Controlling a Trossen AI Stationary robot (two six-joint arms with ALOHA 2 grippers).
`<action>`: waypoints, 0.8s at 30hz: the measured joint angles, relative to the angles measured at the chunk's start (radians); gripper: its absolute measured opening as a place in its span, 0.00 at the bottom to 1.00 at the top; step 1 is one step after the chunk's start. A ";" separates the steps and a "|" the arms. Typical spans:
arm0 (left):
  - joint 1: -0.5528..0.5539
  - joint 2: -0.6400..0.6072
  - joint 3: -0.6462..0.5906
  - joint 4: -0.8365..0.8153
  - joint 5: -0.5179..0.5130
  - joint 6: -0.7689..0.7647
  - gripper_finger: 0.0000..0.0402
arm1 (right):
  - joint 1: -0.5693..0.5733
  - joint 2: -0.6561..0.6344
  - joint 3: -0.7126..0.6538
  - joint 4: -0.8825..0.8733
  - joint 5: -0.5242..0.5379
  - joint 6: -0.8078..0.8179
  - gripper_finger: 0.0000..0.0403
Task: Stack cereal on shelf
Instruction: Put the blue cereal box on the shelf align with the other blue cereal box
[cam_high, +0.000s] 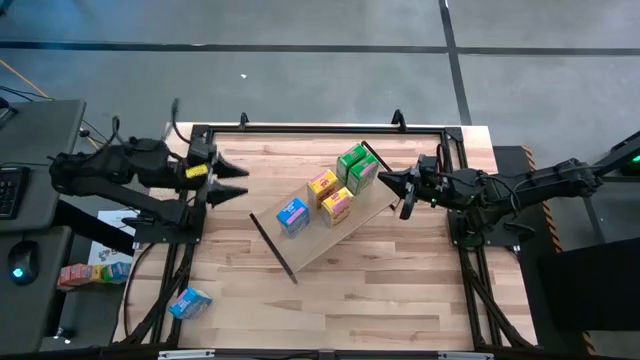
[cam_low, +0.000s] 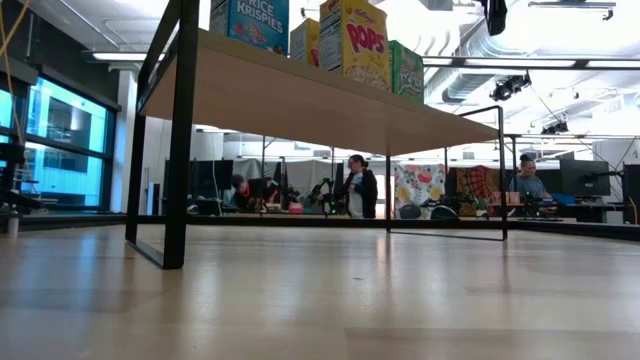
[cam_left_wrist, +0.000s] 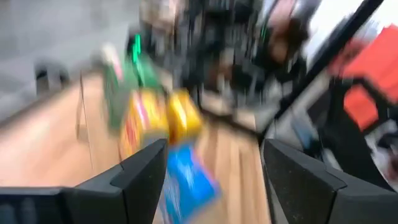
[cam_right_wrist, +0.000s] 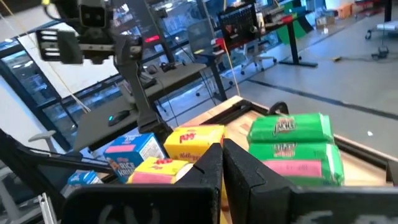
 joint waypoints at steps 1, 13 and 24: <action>-0.010 0.022 0.040 -0.090 0.021 -0.048 0.64 | 0.000 0.000 0.000 -0.008 0.000 0.009 0.00; -0.404 0.281 0.196 -0.892 0.291 -0.836 0.64 | 0.000 0.000 0.000 -0.065 0.008 0.043 0.00; -0.746 0.519 0.182 -0.813 0.270 -1.337 0.64 | 0.000 0.000 0.000 -0.189 -0.012 0.015 0.00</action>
